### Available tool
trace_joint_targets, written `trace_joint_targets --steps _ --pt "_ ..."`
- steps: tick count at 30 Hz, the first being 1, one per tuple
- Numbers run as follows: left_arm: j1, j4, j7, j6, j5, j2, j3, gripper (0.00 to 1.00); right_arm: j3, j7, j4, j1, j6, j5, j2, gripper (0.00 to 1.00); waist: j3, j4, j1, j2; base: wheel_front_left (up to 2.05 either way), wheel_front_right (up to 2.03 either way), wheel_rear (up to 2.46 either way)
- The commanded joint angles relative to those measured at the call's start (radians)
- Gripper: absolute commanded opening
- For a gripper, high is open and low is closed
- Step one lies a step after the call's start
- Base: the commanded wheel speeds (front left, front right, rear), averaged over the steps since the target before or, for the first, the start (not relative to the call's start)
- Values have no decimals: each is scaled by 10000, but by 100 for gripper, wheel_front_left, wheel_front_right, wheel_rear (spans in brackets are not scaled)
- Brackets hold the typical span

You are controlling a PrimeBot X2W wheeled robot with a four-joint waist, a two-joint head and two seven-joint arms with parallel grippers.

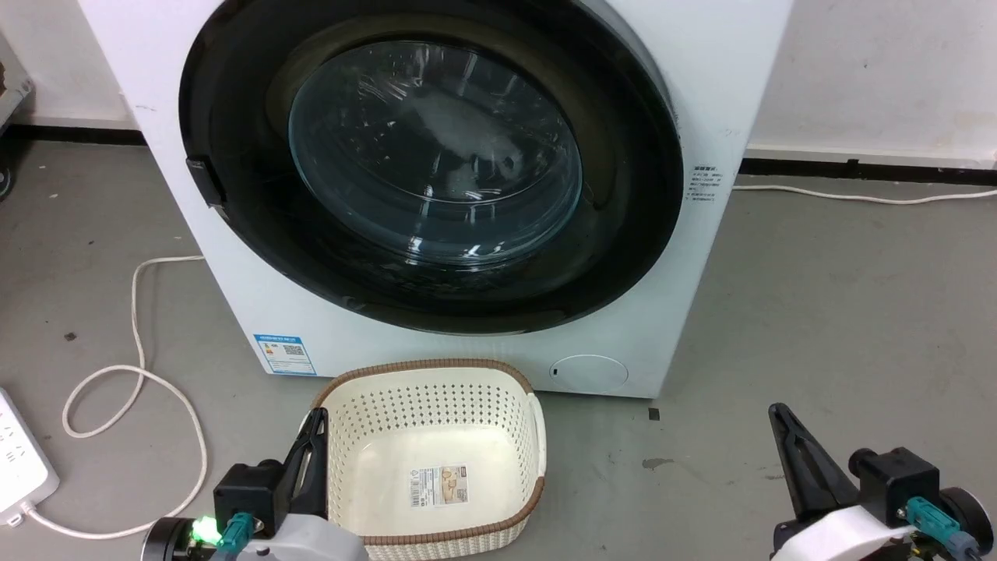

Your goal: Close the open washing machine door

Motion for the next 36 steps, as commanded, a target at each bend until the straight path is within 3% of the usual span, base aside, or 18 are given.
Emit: trace_joint_targets --steps 1,36 --pt "-165 -69 81 36 114 7 67 0 23 83 -113 -150 -5 -95 55 0 1 -9 0 0 0 0 0" --pt "-394 -333 774 117 432 10 390 0 147 781 -468 -351 -7 -409 77 0 24 -156 0 0 0 0 0"
